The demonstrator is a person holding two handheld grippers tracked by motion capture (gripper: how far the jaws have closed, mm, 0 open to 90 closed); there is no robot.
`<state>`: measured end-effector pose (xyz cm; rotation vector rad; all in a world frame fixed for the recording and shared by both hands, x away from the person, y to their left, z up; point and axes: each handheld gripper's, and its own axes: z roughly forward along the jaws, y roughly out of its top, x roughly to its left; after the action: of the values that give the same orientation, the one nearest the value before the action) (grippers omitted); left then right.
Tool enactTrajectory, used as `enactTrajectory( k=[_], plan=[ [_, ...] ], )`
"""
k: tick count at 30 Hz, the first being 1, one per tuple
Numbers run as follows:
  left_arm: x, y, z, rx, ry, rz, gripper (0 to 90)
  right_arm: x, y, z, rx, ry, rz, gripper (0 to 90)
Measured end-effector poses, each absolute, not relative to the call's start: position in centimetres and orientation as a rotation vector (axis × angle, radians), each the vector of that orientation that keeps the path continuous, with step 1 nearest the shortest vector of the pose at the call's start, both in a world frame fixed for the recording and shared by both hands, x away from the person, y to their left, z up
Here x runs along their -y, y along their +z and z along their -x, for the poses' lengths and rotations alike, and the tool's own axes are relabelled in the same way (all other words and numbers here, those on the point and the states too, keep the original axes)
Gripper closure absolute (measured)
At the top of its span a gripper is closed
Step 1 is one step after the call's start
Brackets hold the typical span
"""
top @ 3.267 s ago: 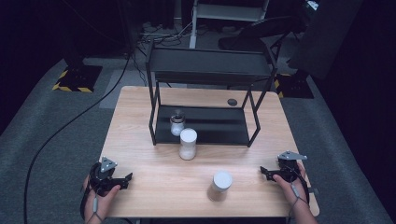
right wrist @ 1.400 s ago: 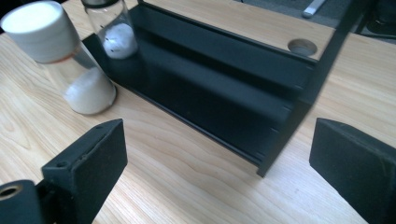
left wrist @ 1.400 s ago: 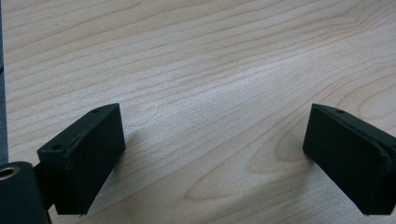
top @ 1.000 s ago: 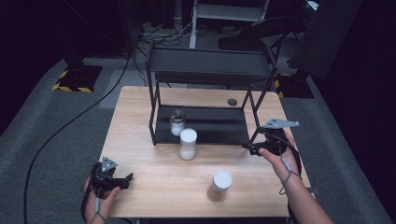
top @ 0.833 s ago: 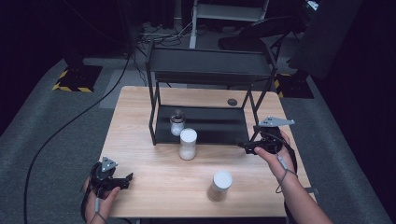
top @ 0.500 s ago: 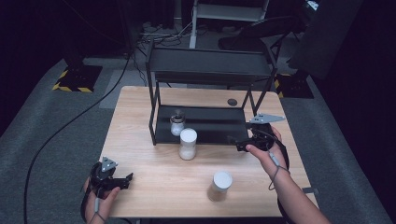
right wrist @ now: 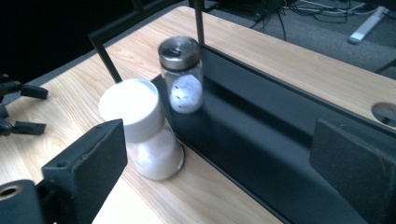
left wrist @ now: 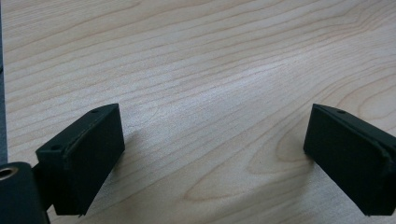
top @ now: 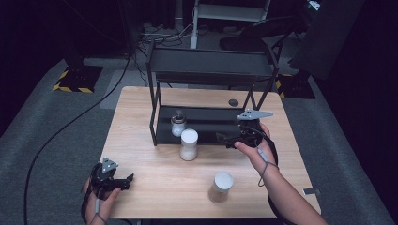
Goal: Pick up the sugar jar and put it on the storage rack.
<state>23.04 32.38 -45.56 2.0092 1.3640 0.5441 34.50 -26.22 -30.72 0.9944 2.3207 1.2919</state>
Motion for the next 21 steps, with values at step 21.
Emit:
enactTrajectory(
  k=[21],
  plan=[
    [-32.4, -45.6, -23.0, -1.364, 0.544, -2.009, 4.5, 20.9, -31.1, -35.9, -2.37, 1.314, -0.915, 5.5]
  ],
)
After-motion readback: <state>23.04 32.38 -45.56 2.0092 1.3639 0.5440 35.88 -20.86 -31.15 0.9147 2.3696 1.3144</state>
